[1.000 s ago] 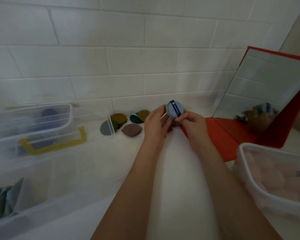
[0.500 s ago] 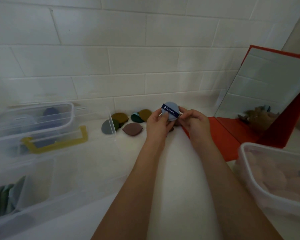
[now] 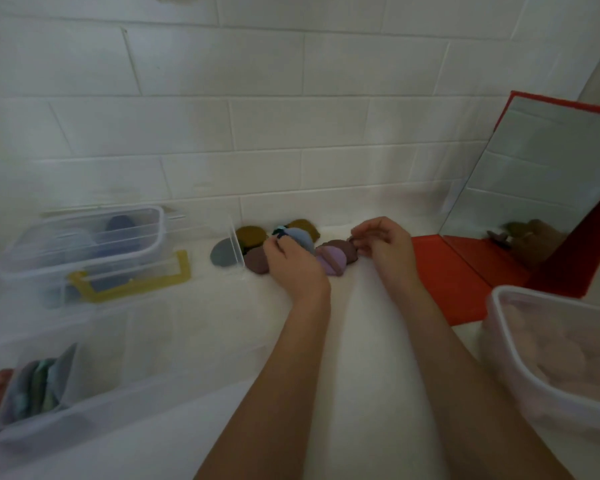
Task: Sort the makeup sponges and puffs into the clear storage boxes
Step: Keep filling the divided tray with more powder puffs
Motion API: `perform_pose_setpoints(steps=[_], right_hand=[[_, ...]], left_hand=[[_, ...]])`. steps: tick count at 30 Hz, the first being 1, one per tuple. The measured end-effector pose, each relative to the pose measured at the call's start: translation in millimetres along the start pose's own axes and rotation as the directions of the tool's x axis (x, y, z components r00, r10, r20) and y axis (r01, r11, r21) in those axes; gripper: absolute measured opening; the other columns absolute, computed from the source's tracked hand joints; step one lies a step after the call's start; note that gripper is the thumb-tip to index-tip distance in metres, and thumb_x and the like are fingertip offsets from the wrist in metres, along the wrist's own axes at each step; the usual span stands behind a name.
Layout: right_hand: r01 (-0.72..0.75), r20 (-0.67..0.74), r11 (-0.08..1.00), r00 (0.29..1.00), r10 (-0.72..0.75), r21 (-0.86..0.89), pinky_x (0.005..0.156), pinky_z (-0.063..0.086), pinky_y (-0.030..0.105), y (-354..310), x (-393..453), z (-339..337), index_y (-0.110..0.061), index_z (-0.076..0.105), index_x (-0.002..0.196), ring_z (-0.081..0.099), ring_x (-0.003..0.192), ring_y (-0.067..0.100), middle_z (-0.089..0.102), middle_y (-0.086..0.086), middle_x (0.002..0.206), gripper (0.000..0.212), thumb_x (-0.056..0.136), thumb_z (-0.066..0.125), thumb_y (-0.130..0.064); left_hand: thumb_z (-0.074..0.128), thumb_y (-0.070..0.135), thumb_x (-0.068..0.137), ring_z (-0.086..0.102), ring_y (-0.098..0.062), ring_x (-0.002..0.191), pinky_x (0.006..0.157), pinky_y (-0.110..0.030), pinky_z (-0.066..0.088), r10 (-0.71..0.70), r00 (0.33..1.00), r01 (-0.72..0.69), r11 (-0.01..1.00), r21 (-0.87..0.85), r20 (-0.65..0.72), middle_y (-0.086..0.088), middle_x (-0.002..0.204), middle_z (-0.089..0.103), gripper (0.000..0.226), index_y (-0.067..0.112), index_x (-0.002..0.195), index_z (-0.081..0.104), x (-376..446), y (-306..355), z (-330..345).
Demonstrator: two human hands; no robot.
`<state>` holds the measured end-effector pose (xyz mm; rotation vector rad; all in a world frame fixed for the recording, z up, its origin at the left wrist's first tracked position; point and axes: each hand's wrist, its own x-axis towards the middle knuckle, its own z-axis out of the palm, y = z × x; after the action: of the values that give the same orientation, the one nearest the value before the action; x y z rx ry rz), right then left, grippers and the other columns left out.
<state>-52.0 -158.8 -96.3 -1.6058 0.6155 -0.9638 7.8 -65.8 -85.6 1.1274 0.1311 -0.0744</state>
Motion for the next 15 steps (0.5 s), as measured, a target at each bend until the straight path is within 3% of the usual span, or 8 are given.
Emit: perform_pose_setpoints(steps=[3, 5, 7, 9, 11, 13, 15], right_hand=[[0.212, 0.196, 0.913, 0.969, -0.150, -0.349, 0.081, 0.045, 0.027, 3, -6, 11, -0.021, 0.066, 0.110, 0.058, 0.087, 0.016, 0.067, 0.005, 0.095, 0.033, 0.084, 0.056, -0.004], [0.313, 0.430, 0.769, 0.901, -0.055, -0.557, 0.105, 0.035, 0.033, 7, -10, 19, -0.034, 0.056, 0.128, 0.050, 0.120, 0.018, 0.059, -0.001, 0.127, 0.050, 0.080, 0.061, -0.041], [0.334, 0.502, 0.736, 0.865, 0.010, -0.589, 0.107, 0.033, 0.026, 11, -12, 22, -0.033, 0.052, 0.132, 0.047, 0.125, 0.016, 0.055, -0.004, 0.133, 0.067, 0.070, 0.056, -0.058], [0.218, 0.397, 0.859, 0.918, -0.019, -0.463, 0.089, 0.036, 0.004, 10, -10, 19, -0.023, 0.056, 0.127, 0.057, 0.110, 0.016, 0.061, 0.000, 0.116, 0.054, 0.076, 0.069, -0.037], [0.194, 0.235, 0.896, 0.966, -0.105, -0.399, 0.075, 0.036, -0.003, 8, -8, 13, -0.017, 0.060, 0.120, 0.060, 0.101, 0.020, 0.062, 0.005, 0.107, 0.040, 0.081, 0.071, -0.018], [0.178, 0.192, 0.916, 0.975, -0.114, -0.359, 0.079, 0.037, -0.002, 6, -8, 11, -0.017, 0.062, 0.121, 0.059, 0.107, 0.020, 0.062, 0.009, 0.117, 0.038, 0.084, 0.070, -0.021], [0.205, 0.301, 0.891, 0.950, -0.082, -0.405, 0.101, 0.029, 0.008, 6, -10, 13, -0.016, 0.059, 0.128, 0.043, 0.131, 0.019, 0.051, 0.008, 0.139, 0.041, 0.088, 0.065, -0.021]], left_hand=[[0.034, 0.007, 0.101, 0.049, -0.019, 0.091, 0.069, -0.011, 0.034, 0.162, 0.985, -0.159, 0.986, 0.050, -0.060, -0.011, 0.103, 0.053, 0.024, -0.008, 0.112, 0.049, -1, -1, -9], [0.033, 0.006, 0.101, 0.049, -0.018, 0.094, 0.072, -0.011, 0.034, 0.183, 0.982, -0.179, 0.981, 0.071, -0.054, -0.010, 0.104, 0.051, 0.024, -0.007, 0.115, 0.047, -3, 1, -11], [0.032, 0.007, 0.101, 0.050, -0.018, 0.098, 0.074, -0.012, 0.036, 0.142, 0.990, -0.140, 0.988, 0.066, -0.023, -0.009, 0.109, 0.050, 0.025, -0.005, 0.119, 0.046, -4, 2, -15], [0.034, 0.007, 0.101, 0.051, -0.018, 0.100, 0.076, -0.013, 0.038, 0.088, 0.996, -0.089, 0.994, 0.057, 0.014, -0.008, 0.111, 0.052, 0.027, -0.003, 0.122, 0.047, -4, 2, -18], [0.037, 0.008, 0.100, 0.052, -0.017, 0.099, 0.080, -0.016, 0.040, 0.062, 0.996, -0.067, 0.994, 0.081, 0.067, -0.005, 0.110, 0.053, 0.025, 0.001, 0.121, 0.049, -7, 3, -20], [0.039, 0.009, 0.100, 0.053, -0.015, 0.097, 0.079, -0.015, 0.040, 0.079, 0.989, -0.095, 0.987, 0.132, 0.123, -0.003, 0.106, 0.054, 0.020, 0.004, 0.115, 0.051, -13, 2, -23], [0.043, 0.011, 0.099, 0.054, -0.014, 0.092, 0.074, -0.010, 0.038, 0.117, 0.979, -0.148, 0.971, 0.188, 0.167, -0.005, 0.103, 0.058, 0.017, 0.004, 0.111, 0.054, -20, 2, -26]])
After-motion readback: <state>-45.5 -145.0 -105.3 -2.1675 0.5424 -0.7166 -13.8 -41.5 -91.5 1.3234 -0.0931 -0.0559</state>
